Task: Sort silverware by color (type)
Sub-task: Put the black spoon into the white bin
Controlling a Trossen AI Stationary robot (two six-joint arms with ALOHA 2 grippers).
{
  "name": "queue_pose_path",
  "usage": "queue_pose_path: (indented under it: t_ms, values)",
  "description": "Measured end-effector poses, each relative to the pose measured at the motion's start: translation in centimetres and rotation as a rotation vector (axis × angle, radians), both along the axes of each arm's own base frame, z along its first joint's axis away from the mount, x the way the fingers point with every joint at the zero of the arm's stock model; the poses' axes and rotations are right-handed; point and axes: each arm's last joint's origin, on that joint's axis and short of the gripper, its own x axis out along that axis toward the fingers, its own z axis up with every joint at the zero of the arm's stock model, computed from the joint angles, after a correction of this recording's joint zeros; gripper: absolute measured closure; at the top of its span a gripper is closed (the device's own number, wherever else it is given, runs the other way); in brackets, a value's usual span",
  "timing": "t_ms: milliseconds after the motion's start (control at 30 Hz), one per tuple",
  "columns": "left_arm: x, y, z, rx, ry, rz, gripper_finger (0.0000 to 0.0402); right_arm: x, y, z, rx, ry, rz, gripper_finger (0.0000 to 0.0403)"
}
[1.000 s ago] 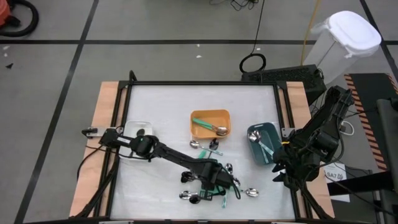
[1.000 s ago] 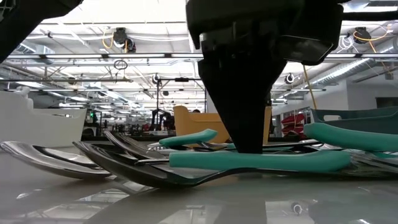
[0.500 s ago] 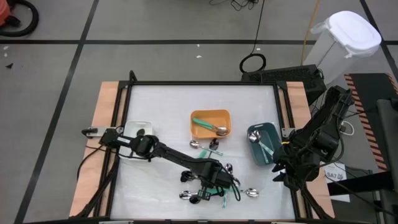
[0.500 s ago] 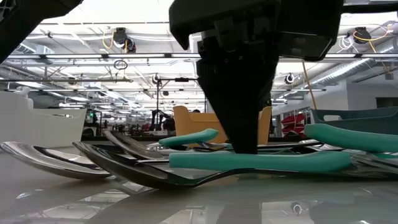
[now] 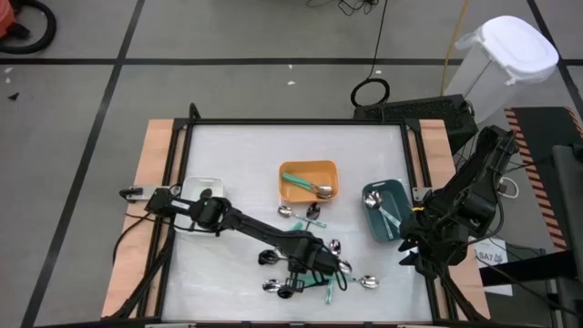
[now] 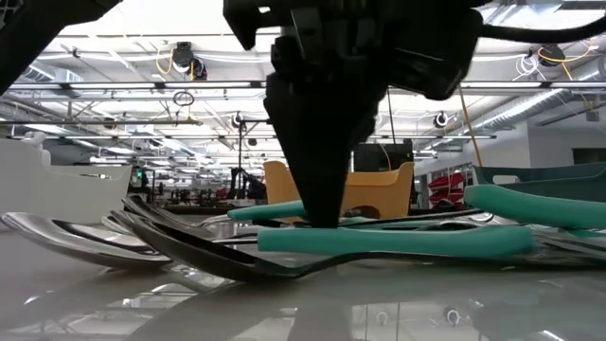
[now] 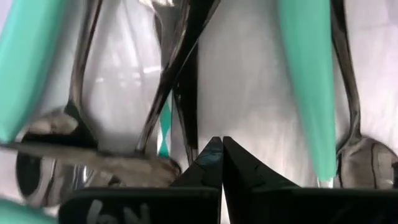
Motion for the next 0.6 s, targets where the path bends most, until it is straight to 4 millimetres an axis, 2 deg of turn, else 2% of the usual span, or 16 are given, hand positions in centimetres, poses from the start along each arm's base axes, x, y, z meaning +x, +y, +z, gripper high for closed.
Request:
queue_pose_path:
  t_ms: [367,600]
  values:
    - [-0.7,-0.7,0.7,0.005,0.017,0.02,0.0401,0.1,-0.1,0.0,-0.01,-0.015,-0.021,0.0206]
    - [-1.5,-0.1,1.5,-0.043,0.123,0.11,0.0386,0.1,0.0,0.0,0.001,-0.009,-0.034,0.0206]
